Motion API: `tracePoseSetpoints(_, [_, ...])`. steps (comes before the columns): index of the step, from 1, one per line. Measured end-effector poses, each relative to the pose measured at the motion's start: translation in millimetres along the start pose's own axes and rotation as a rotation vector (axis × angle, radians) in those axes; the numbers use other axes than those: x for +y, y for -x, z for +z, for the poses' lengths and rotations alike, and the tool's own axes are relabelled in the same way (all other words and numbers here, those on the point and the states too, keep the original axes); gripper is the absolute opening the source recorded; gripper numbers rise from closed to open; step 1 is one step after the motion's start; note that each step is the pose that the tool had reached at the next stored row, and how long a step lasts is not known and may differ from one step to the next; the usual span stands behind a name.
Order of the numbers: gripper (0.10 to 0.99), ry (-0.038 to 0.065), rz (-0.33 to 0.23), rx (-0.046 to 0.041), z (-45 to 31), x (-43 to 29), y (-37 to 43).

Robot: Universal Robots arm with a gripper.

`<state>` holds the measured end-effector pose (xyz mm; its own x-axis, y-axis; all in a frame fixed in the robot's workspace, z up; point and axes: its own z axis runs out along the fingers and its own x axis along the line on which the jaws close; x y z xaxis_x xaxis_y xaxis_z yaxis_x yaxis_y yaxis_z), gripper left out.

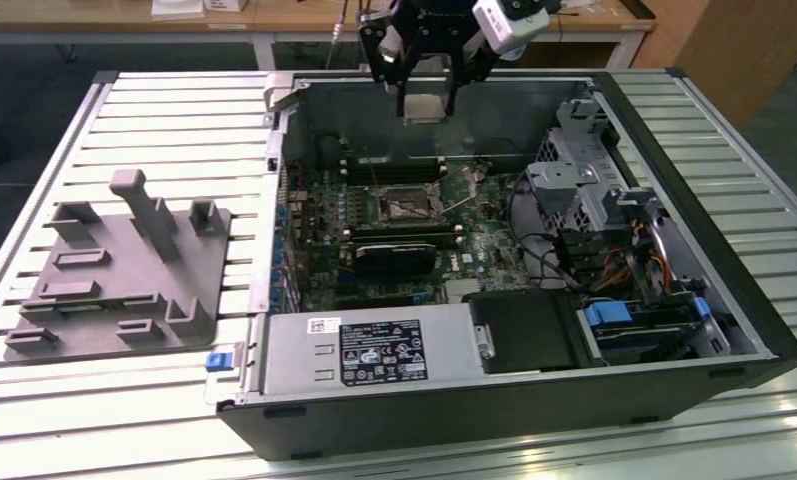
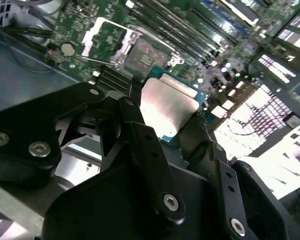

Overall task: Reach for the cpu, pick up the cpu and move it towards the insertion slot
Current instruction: 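Pick up the cpu and move it towards the insertion slot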

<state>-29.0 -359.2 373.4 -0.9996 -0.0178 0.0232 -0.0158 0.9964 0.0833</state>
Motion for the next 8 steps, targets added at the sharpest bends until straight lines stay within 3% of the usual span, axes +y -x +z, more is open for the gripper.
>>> tracePoseSetpoints(8, [0.541, 0.000, 0.000, -0.0001, 2.8, 17.7, 11.8])
